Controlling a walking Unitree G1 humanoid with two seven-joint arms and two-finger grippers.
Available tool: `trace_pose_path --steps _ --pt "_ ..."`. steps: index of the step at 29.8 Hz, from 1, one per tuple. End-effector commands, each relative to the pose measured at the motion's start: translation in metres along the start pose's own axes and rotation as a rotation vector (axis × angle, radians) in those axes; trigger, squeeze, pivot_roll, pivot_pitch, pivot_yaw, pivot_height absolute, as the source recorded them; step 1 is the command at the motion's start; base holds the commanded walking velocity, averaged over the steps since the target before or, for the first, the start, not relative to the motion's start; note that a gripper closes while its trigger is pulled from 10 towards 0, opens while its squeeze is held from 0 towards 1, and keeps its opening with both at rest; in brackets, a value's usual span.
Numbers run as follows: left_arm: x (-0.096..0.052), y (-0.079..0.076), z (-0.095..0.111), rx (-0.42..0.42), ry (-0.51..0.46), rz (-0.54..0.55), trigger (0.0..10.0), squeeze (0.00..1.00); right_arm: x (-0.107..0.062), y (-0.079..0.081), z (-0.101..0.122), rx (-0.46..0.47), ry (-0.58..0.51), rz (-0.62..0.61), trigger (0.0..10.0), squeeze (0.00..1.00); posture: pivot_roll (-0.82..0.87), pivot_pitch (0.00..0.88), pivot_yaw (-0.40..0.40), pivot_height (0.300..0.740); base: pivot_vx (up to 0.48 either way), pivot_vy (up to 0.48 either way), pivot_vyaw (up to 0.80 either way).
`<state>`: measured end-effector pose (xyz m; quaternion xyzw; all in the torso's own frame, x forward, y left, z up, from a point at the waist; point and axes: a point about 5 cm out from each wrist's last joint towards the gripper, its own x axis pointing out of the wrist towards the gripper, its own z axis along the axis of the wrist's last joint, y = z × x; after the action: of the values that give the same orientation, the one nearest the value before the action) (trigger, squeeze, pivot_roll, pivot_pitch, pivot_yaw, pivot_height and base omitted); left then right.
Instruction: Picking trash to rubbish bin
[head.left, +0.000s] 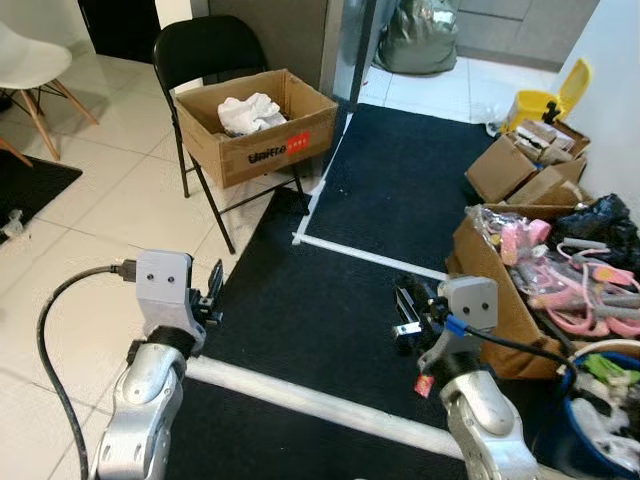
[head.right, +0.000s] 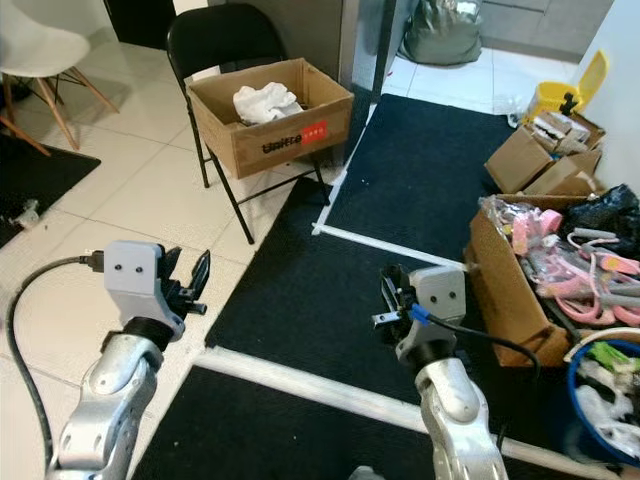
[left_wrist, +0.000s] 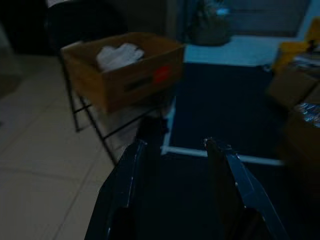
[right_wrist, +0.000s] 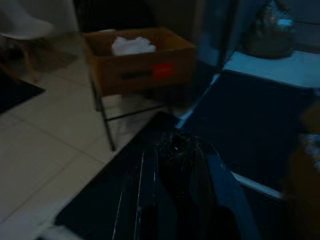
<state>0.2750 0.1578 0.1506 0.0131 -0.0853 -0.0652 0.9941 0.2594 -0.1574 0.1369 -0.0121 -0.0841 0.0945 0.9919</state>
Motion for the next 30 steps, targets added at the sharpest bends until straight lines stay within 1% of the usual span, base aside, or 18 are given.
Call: trace_pose_path --steps 1,13,15,26,30 --pt "-0.0038 0.0063 -0.0053 0.008 0.026 0.025 10.0 0.0 -0.0011 0.0011 -0.0009 0.014 0.006 0.0 10.0 0.0 -0.03 0.155 -0.029 0.74 0.315 0.0 0.0" --pt "-0.0033 0.0063 -0.0053 0.01 0.027 0.014 10.0 0.0 -0.0008 0.0007 -0.0012 0.016 0.008 -0.005 10.0 0.0 -0.03 0.154 -0.026 0.74 0.315 0.0 0.0" --pt "-0.0023 0.0053 -0.0044 0.009 0.023 0.014 10.0 0.0 -0.0004 -0.0014 -0.0024 0.018 0.012 -0.012 10.0 0.0 -0.02 0.154 -0.022 0.74 0.313 0.0 0.0" --pt "-0.0012 0.0075 -0.0039 0.011 0.021 0.018 10.0 0.0 -0.0007 -0.0014 -0.0036 0.016 0.017 -0.016 10.0 0.0 -0.02 0.152 -0.023 0.74 0.313 0.0 -0.59" --pt "-0.0019 0.0061 -0.0038 0.011 0.021 0.015 10.0 0.0 0.0001 -0.0031 -0.0038 0.015 0.017 -0.019 10.0 0.0 -0.02 0.15 -0.022 0.74 0.311 0.0 0.0"
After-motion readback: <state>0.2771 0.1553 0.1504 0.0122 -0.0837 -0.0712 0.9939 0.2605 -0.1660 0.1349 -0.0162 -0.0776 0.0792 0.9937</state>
